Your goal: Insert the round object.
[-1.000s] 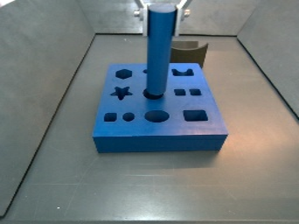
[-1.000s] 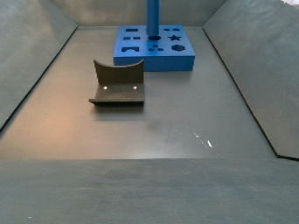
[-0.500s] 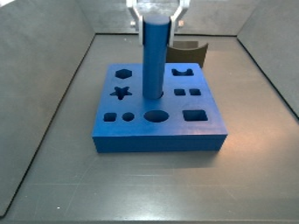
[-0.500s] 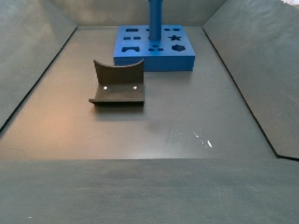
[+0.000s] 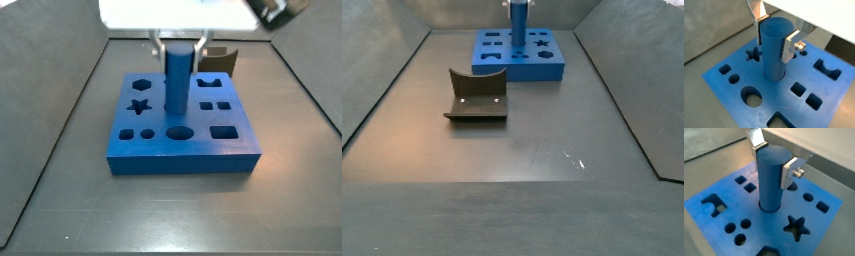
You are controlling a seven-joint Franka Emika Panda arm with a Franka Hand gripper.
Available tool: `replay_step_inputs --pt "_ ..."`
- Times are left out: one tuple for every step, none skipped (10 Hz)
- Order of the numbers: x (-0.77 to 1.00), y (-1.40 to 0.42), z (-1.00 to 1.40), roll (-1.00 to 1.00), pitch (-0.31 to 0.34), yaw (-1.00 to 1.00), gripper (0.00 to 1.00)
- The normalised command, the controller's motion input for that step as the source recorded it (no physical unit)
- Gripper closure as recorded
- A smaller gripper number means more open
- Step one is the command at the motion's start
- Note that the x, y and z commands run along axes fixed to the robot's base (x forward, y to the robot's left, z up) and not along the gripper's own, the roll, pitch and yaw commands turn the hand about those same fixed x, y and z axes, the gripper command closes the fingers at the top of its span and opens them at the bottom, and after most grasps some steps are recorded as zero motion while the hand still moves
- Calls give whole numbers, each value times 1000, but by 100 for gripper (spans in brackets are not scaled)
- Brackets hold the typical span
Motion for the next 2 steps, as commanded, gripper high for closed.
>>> replay_step_inputs --pt "117 160 -143 -169 -97 0 100" --pt "0 0 0 0 0 0 100"
